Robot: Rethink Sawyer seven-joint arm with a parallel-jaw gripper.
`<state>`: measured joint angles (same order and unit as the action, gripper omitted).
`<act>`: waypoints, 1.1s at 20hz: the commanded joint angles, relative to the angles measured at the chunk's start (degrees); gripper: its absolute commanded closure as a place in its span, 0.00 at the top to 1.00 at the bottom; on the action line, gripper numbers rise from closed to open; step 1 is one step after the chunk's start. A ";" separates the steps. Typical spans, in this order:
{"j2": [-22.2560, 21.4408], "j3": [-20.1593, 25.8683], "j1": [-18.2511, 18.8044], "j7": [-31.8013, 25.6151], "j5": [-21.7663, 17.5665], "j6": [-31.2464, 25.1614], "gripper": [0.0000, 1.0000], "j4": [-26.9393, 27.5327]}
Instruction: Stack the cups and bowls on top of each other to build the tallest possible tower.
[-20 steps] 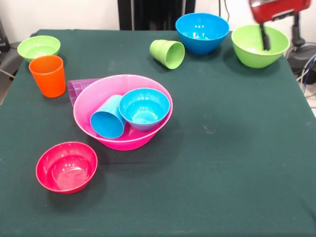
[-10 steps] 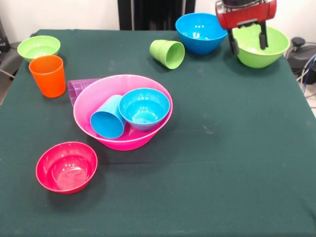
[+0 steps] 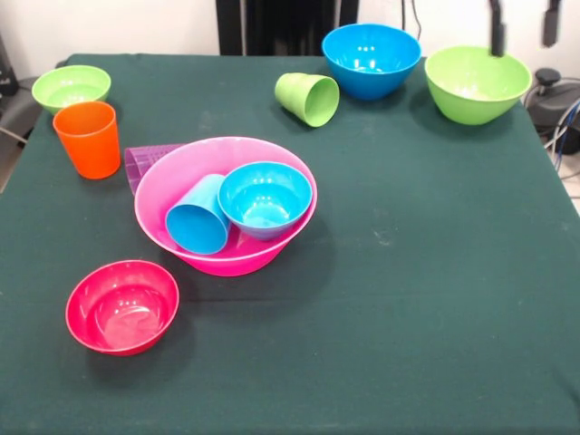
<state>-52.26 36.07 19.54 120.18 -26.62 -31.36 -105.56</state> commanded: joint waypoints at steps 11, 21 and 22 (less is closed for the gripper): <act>-2.10 -22.77 -14.81 16.66 -3.61 28.49 1.00 -10.07; -1.59 -17.37 -10.66 10.38 -1.55 31.07 1.00 -13.62; -1.22 -16.69 -9.89 10.74 -1.80 32.45 1.00 -14.49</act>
<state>-56.02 18.31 6.64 124.60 -28.09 -1.40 -114.13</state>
